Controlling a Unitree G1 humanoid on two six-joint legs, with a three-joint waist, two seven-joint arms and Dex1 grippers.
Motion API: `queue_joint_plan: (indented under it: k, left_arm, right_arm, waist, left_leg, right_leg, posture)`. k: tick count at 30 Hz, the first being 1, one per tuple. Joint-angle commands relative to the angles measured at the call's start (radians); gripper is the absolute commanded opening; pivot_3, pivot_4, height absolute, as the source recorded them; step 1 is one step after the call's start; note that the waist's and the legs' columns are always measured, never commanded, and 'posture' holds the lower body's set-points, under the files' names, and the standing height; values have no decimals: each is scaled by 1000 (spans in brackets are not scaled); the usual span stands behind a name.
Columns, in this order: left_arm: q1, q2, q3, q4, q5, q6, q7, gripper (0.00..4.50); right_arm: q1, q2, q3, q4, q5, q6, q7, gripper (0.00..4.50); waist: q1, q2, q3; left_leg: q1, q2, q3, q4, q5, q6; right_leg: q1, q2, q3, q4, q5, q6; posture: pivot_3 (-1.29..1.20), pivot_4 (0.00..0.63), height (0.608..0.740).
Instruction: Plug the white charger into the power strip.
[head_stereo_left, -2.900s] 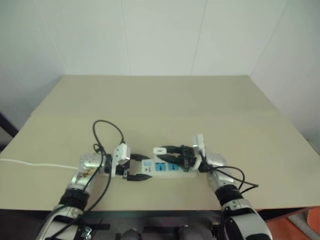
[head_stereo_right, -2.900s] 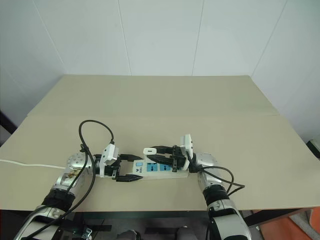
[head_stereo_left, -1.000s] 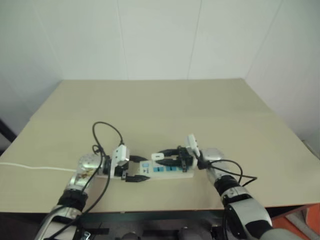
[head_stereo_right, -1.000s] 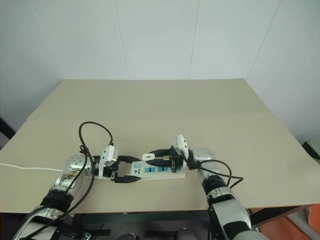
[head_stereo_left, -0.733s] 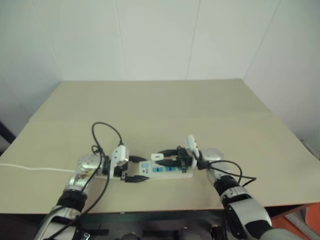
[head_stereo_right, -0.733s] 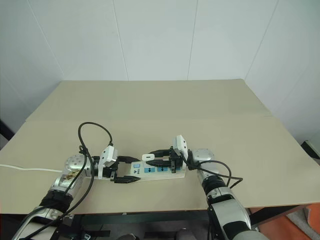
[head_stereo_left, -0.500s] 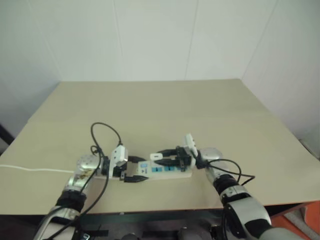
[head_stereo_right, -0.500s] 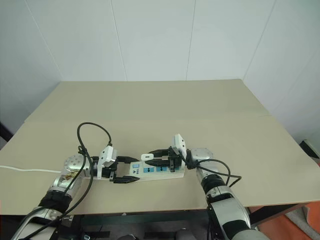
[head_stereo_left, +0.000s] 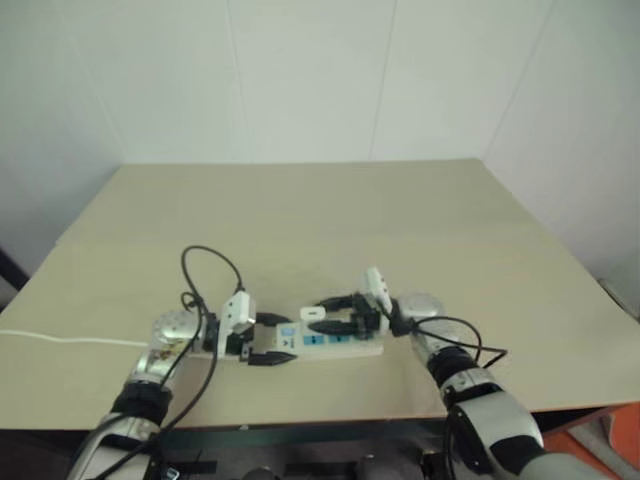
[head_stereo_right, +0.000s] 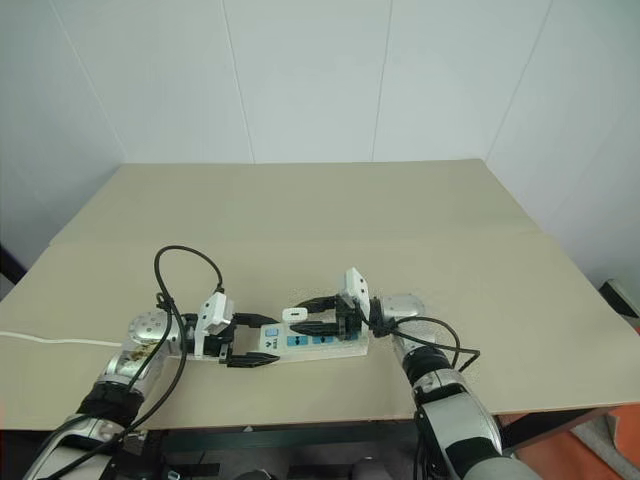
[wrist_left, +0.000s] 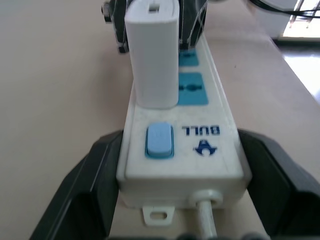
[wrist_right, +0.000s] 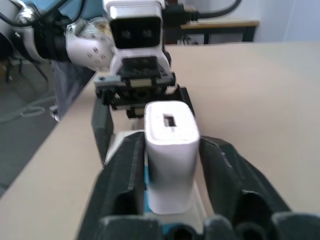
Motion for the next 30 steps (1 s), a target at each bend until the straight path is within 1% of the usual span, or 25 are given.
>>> queue_joint_plan:
  k: [1, 4, 9, 12, 14, 16, 20, 22, 24, 27, 30]
  left_arm:
    - [8, 8, -17, -34, 9, -30, -26, 3235]
    - [5, 6, -18, -36, 9, -30, -23, 3235]
    - [-4, -8, -8, -46, -4, -4, 1, 3235]
    - [-20, -37, 23, -77, -76, 74, 2, 3235]
    - [-23, -39, 27, -85, -89, 83, -11, 3964]
    - [-18, -33, 31, -103, -106, 103, -29, 4460]
    - [-3, -18, 45, -153, -135, 136, -41, 4460]
    - [12, 8, 50, -189, -145, 153, -54, 4460]
    - [41, 48, 83, -266, -186, 209, -52, 4460]
    - [90, 181, 160, -372, -262, 326, -84, 4460]
    - [129, 311, 251, -397, -318, 380, -134, 4460]
  right_arm:
    - [56, -28, 11, 72, -61, 7, -20, 3470]
    - [56, -35, 6, 57, -53, 2, 1, 4444]
    - [57, -63, 1, 19, -44, -25, 55, 4486]
    - [52, -81, -6, -2, -38, -28, 72, 4486]
    - [50, -93, -10, -15, -31, -21, 82, 4500]
    - [49, -103, -12, -23, -32, -22, 82, 4500]
    - [47, -113, -17, -22, -38, -29, 62, 4500]
    - [48, -114, -24, -24, -34, -45, 51, 4500]
    - [54, -121, -37, -47, -24, -64, 38, 4500]
    - [59, -175, -74, -120, 8, -51, 49, 4500]
    - [54, -283, -112, -211, 49, 26, 99, 4500]
  waist:
    - [0, 0, 0]
    - [0, 0, 0]
    - [3, 0, 0]
    - [8, 0, 1]
    - [13, 0, 2]
    - [14, 0, 2]
    - [11, 0, 2]
    - [8, 0, 3]
    - [4, 0, 3]
    - [1, 0, 10]
    - [4, 1, 19]
  left_leg:
    - [0, 0, 0, 0, 0, 0]
    - [0, 0, 0, -1, 0, 0]
    - [-1, 0, 0, -1, 0, 0]
    - [-2, 0, 0, -1, 0, 0]
    - [-3, -1, 0, -1, 0, 0]
    - [-3, -1, 0, -1, 0, 0]
    - [-3, -1, 0, -2, 0, 0]
    - [-3, -1, 0, -2, 0, 0]
    - [-3, -1, 0, -2, 0, 0]
    - [-4, 0, 0, -2, 0, 0]
    - [-11, 0, 0, -2, 0, 0]
  right_leg:
    - [0, 0, 0, 0, 0, 0]
    - [0, 0, 0, 0, 0, 0]
    - [0, 0, 0, -2, -1, 0]
    - [-1, -1, 0, -2, -1, 1]
    - [-1, -1, 0, -2, -1, 1]
    - [-1, -1, -1, -2, -1, 1]
    - [-2, -1, 0, -2, -1, 1]
    - [-2, -1, 0, -2, -1, 1]
    - [-2, -1, 0, -2, -1, 1]
    - [-3, -1, 0, -2, -1, 0]
    - [-10, -1, 0, -1, -1, 0]
  posture:
    - [0, 150, 740]
    - [0, 150, 740]
    - [0, 150, 740]
    - [0, 150, 740]
    - [0, 150, 740]
    - [0, 150, 740]
    - [0, 150, 740]
    - [0, 150, 740]
    - [0, 150, 740]
    - [0, 150, 740]
    - [0, 150, 740]
